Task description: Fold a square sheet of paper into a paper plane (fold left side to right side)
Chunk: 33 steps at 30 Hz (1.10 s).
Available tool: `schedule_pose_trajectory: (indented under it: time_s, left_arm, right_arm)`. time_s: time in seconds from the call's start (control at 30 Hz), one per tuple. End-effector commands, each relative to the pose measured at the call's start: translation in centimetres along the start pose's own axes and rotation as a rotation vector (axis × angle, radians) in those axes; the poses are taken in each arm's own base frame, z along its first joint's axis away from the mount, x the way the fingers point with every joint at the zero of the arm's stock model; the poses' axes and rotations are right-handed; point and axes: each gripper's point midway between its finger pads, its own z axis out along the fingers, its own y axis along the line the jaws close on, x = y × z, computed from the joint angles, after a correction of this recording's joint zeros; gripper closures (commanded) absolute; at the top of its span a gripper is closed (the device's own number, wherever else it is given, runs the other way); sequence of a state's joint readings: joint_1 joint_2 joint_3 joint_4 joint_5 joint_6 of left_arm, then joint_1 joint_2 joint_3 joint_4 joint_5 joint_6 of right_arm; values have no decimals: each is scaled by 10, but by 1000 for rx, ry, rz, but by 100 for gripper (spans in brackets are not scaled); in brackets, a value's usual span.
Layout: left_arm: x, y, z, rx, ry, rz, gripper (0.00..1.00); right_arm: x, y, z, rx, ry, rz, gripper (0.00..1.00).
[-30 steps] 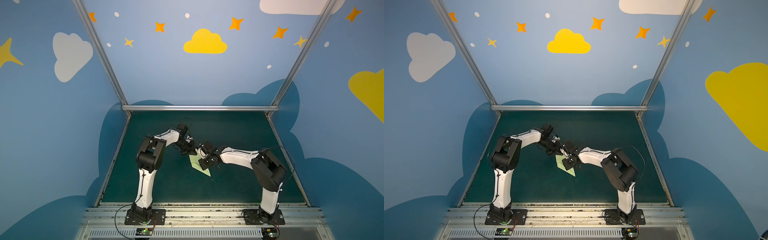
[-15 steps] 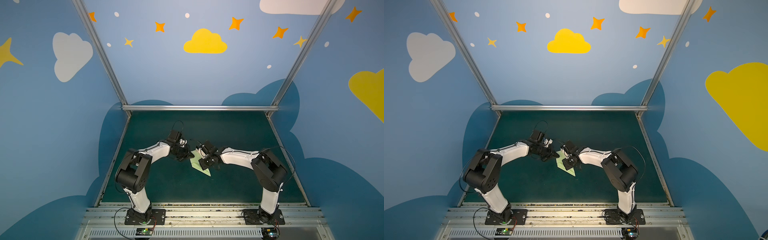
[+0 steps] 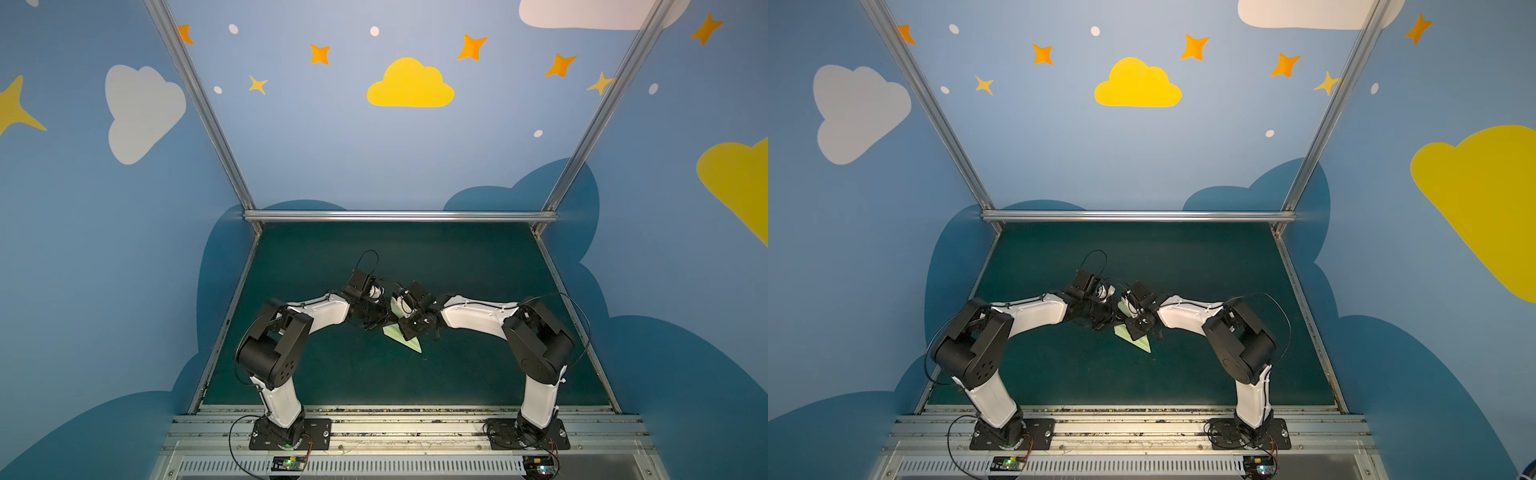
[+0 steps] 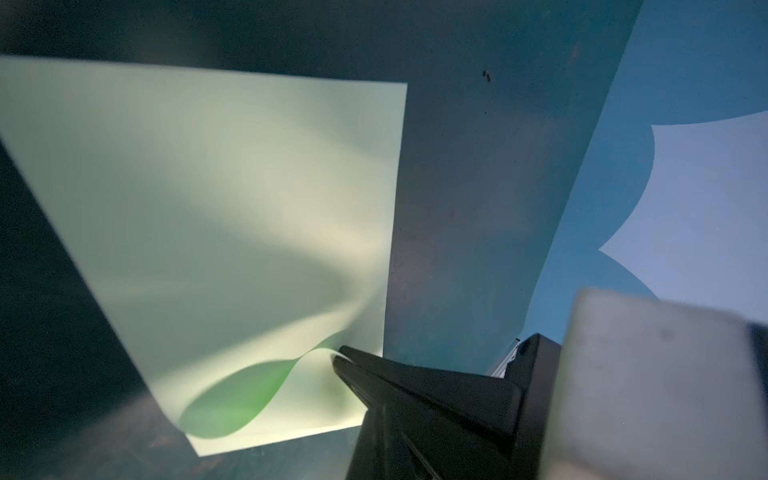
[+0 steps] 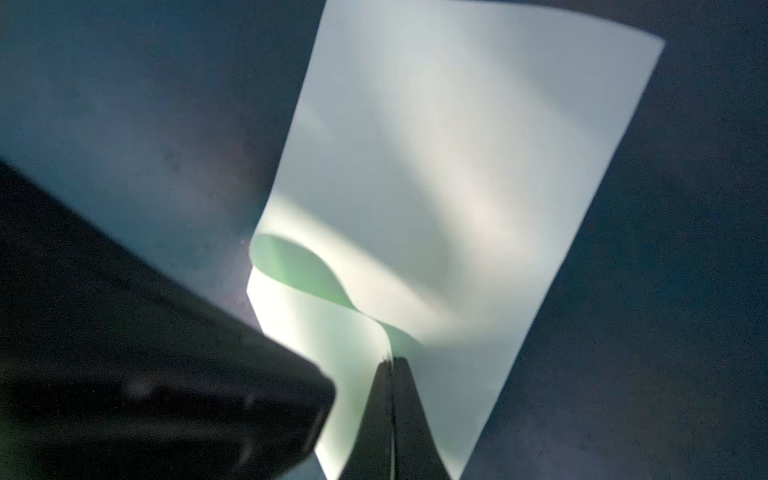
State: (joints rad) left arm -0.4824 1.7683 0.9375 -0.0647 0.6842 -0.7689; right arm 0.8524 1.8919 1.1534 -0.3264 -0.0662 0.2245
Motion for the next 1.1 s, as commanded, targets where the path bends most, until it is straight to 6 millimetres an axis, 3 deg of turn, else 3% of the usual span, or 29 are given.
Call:
schedule_pose_trajectory:
  time_s: [0.0, 1.0, 1.03, 1.07]
  left_arm:
    - [5, 14, 9, -25, 11, -19, 96]
    - [24, 68, 25, -147, 31, -51, 96]
    - [25, 70, 25, -153, 32, -52, 96]
    - [25, 71, 25, -157, 31, -52, 96]
  right_arm:
    - [29, -11, 15, 36, 92, 8, 100]
    - [22, -8, 10, 20, 87, 10, 100]
    - [19, -7, 7, 15, 79, 18, 99]
    - [15, -6, 2, 4, 68, 28, 91]
